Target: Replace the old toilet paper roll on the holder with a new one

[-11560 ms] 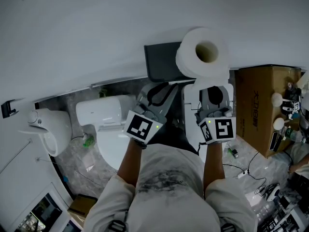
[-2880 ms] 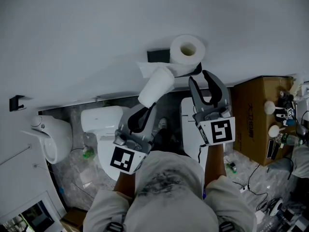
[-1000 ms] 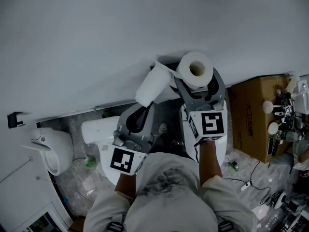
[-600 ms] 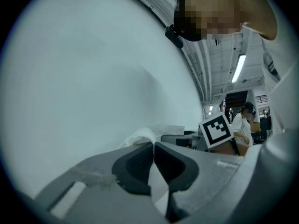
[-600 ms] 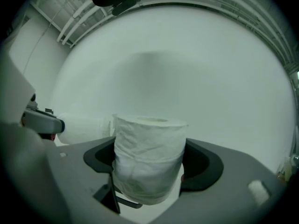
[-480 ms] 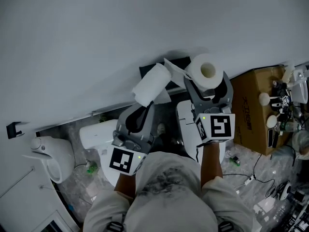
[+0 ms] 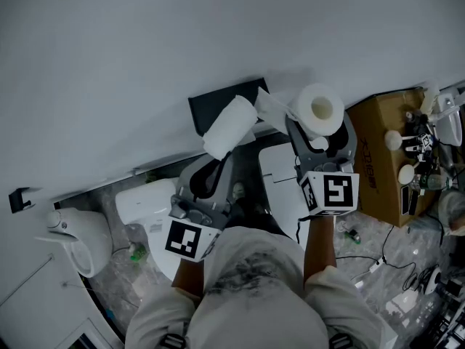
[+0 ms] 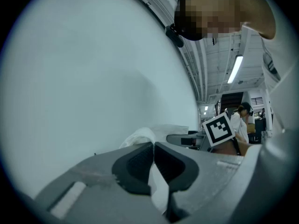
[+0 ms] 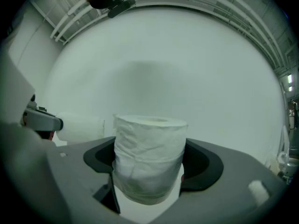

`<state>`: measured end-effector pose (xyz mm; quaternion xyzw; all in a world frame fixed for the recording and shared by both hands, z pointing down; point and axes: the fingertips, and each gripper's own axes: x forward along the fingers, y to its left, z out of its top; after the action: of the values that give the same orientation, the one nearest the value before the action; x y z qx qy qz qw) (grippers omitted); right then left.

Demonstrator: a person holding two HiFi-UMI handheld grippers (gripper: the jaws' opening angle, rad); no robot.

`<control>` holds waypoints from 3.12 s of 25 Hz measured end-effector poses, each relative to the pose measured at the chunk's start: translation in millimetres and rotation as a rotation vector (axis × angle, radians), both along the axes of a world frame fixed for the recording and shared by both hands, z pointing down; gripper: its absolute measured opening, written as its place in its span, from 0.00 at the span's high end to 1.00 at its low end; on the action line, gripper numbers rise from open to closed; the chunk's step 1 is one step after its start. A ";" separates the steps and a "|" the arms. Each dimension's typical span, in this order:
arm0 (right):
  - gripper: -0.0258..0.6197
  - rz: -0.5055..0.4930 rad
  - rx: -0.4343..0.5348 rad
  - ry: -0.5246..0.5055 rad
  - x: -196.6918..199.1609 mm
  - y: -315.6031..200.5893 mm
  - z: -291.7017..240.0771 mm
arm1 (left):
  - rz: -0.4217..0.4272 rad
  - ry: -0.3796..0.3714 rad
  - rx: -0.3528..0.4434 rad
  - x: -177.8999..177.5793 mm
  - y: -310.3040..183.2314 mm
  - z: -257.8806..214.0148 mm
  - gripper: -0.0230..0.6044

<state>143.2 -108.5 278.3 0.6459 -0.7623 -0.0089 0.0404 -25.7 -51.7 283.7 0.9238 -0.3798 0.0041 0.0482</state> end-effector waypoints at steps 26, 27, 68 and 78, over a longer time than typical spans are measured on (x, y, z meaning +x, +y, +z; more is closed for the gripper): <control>0.34 -0.003 -0.114 -0.009 38.2 31.3 73.0 | 0.010 -0.047 -0.097 34.9 35.3 55.2 0.94; 0.34 -0.006 -0.119 -0.006 37.3 31.8 76.4 | 0.009 -0.046 -0.103 34.3 36.4 58.0 0.94; 0.34 -0.159 -0.229 0.299 -15.5 -9.3 184.2 | -0.056 -0.036 -0.228 4.2 33.5 136.5 0.94; 0.34 -0.195 -0.218 0.387 -33.4 -19.0 186.3 | -0.074 -0.027 -0.235 -7.3 33.2 138.7 0.94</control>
<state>109.8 -127.5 464.6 0.5473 -0.7957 -0.0540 0.2540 -33.0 -18.5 422.4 0.8969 -0.4113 0.0592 0.1511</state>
